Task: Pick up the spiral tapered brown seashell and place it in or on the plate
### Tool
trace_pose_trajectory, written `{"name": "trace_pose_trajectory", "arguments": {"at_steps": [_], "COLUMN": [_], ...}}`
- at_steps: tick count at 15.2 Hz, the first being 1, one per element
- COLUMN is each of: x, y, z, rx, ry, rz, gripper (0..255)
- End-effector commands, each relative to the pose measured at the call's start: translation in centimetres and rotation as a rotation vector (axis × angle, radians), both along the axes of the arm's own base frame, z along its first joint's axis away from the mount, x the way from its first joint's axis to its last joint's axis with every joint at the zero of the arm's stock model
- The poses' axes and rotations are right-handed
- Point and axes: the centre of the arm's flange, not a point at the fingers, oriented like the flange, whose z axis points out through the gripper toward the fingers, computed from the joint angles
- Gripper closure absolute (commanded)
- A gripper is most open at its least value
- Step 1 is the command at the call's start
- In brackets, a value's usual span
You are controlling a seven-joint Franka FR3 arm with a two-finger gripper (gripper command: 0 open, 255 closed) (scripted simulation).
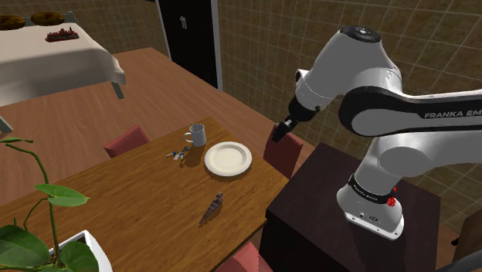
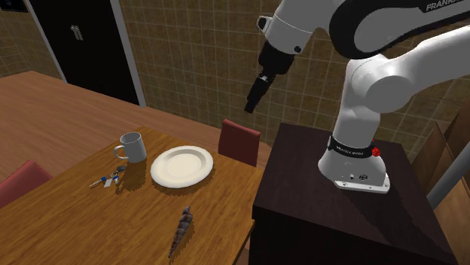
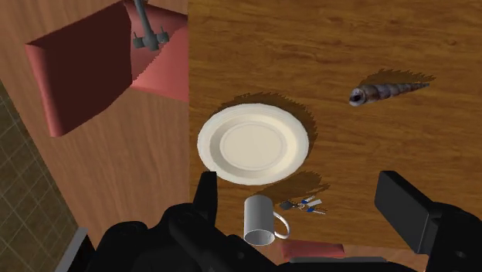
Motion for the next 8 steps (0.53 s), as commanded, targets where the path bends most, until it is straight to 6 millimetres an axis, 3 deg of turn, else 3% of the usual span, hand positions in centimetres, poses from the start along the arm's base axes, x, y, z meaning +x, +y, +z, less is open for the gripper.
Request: {"name": "trace_pose_trajectory", "arguments": {"at_steps": [1, 8], "x": [-0.4, -1.1], "y": [1.8, 8.5], "z": [-2.3, -11.3], "rx": [-0.011, -0.061], "ry": [-0.054, -0.228], "rz": [-0.039, -0.16], "gripper": [0, 0]}}
